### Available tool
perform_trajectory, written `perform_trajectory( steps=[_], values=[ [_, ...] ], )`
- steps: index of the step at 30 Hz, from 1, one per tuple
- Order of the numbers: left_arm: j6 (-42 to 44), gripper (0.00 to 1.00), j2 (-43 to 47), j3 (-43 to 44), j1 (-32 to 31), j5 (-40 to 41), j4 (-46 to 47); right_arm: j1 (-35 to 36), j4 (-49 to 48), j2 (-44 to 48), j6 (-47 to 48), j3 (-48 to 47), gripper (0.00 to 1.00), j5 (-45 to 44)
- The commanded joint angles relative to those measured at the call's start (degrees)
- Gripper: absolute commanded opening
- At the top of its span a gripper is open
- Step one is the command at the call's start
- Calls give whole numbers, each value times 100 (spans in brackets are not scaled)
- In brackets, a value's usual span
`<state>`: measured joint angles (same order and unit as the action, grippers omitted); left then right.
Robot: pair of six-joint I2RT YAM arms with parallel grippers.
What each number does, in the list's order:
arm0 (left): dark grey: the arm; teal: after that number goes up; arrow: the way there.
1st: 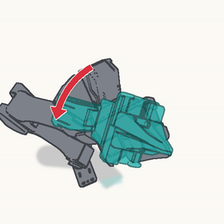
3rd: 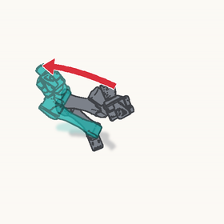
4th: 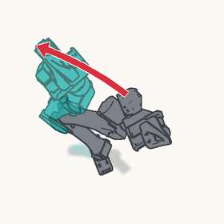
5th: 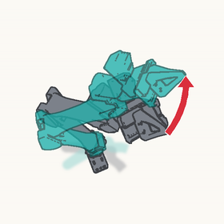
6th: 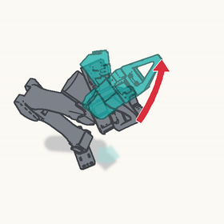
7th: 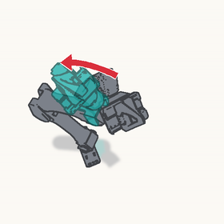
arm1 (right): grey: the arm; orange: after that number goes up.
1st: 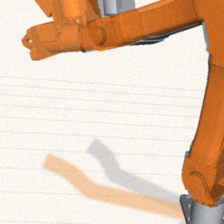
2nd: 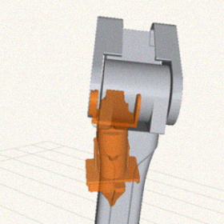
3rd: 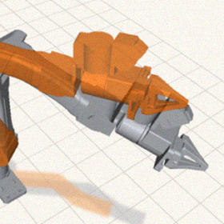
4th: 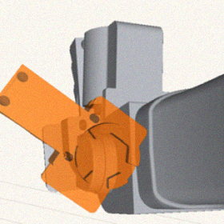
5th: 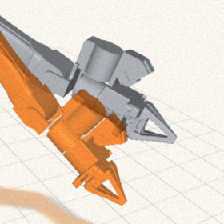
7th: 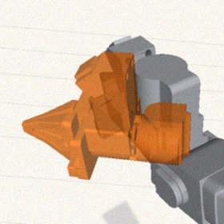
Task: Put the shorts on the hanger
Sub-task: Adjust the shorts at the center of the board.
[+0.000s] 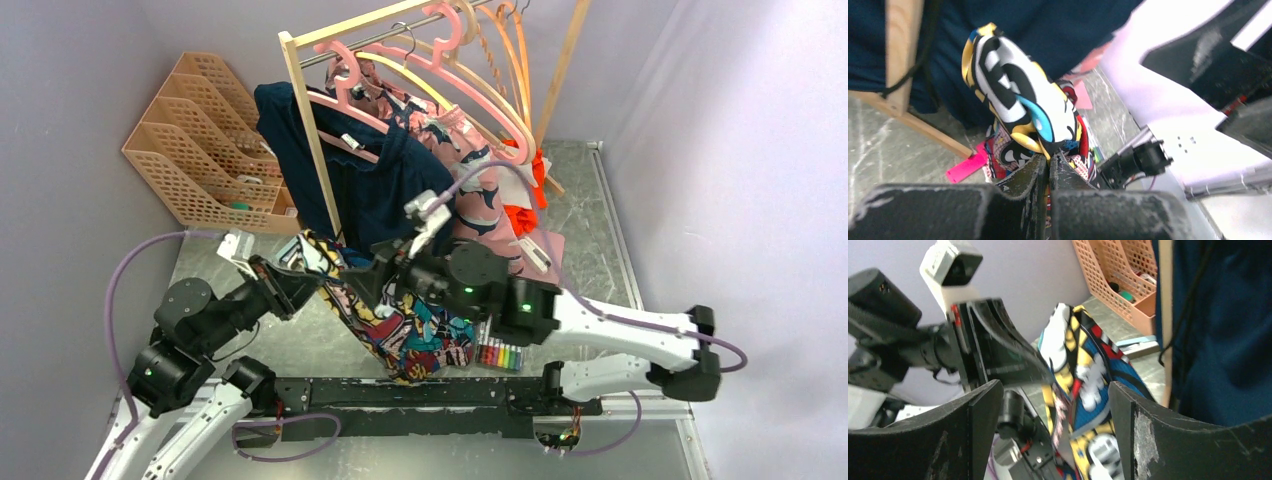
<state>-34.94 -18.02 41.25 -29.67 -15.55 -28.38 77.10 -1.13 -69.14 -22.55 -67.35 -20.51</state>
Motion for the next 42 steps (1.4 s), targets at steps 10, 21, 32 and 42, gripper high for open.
perform_trajectory(
  steps=[10, 21, 32, 42],
  values=[
    [-1434, 7, -209, 417, 5, 3441, -1729, 171, 2119, 1332, -652, 1854, 73, 1108],
    [-1795, 7, -1396, 740, 6, 4758, -2315, 916, 3805, 857, -2765, 2184, 77, -1725],
    [-1091, 7, -1597, 101, 5, 4037, -1266, 589, 4038, 915, -3883, 2697, 83, -1223],
    [-716, 8, -962, -24, 7, 3085, -1231, 265, 3028, 1094, -4164, 3646, 74, -214]
  ],
)
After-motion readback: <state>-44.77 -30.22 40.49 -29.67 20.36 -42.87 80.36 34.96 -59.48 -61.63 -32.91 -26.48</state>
